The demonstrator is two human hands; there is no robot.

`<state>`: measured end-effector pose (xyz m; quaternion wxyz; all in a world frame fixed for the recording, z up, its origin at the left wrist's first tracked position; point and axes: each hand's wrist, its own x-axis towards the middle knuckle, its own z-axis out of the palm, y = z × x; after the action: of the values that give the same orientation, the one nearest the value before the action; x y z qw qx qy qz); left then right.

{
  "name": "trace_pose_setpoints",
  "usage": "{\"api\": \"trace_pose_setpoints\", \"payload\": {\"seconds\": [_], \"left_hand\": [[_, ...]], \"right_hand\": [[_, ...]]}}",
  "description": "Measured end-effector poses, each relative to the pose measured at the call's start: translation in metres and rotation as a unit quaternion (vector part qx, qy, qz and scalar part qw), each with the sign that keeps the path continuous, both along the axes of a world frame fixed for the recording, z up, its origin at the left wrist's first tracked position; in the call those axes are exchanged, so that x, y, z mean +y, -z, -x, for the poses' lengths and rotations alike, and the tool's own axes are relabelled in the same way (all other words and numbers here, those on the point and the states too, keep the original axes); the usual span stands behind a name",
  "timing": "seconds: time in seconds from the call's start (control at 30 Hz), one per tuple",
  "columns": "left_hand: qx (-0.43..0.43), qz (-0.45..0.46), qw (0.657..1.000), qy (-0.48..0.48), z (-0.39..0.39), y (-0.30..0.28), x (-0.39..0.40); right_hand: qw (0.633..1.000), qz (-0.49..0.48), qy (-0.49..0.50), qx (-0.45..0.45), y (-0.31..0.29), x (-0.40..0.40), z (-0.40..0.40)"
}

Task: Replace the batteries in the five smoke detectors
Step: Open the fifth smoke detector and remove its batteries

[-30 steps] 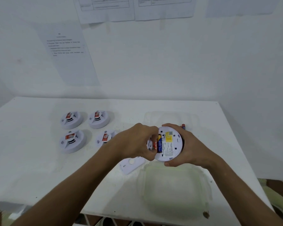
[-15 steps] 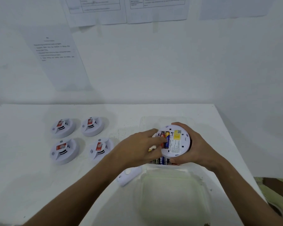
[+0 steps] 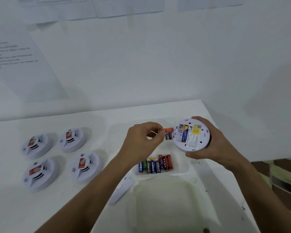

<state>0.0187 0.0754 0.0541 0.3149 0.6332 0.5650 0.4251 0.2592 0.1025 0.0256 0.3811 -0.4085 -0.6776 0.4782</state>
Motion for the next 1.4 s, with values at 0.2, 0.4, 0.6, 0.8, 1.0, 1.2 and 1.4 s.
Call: {"api": "trace_pose_setpoints", "payload": {"seconds": [0.2, 0.4, 0.6, 0.8, 1.0, 1.2, 1.4], "left_hand": [[0.051, 0.122, 0.989, 0.071, -0.017, 0.032, 0.001], [0.183, 0.119, 0.973, 0.078, -0.032, 0.052, 0.007], [0.275, 0.104, 0.953, 0.07, -0.045, 0.058, 0.007], [0.273, 0.117, 0.953, 0.051, -0.043, 0.061, 0.005], [0.164, 0.05, 0.985, 0.03, -0.041, 0.037, -0.01], [0.158, 0.019, 0.969, 0.186, -0.046, -0.003, -0.025], [0.154, 0.039, 0.973, 0.169, -0.039, -0.009, -0.034]], "right_hand": [[0.999, 0.02, 0.05, -0.002, 0.016, -0.021, -0.035], [0.998, 0.031, 0.053, -0.001, 0.024, -0.037, -0.045], [0.998, 0.032, 0.045, 0.001, 0.027, -0.047, -0.052], [0.999, 0.033, 0.033, -0.004, 0.027, -0.051, -0.049], [1.0, 0.023, 0.014, -0.006, 0.022, -0.052, -0.039], [0.999, 0.014, -0.032, 0.014, 0.016, -0.052, -0.021], [0.998, 0.0, -0.059, 0.017, 0.009, -0.053, -0.012]]}}
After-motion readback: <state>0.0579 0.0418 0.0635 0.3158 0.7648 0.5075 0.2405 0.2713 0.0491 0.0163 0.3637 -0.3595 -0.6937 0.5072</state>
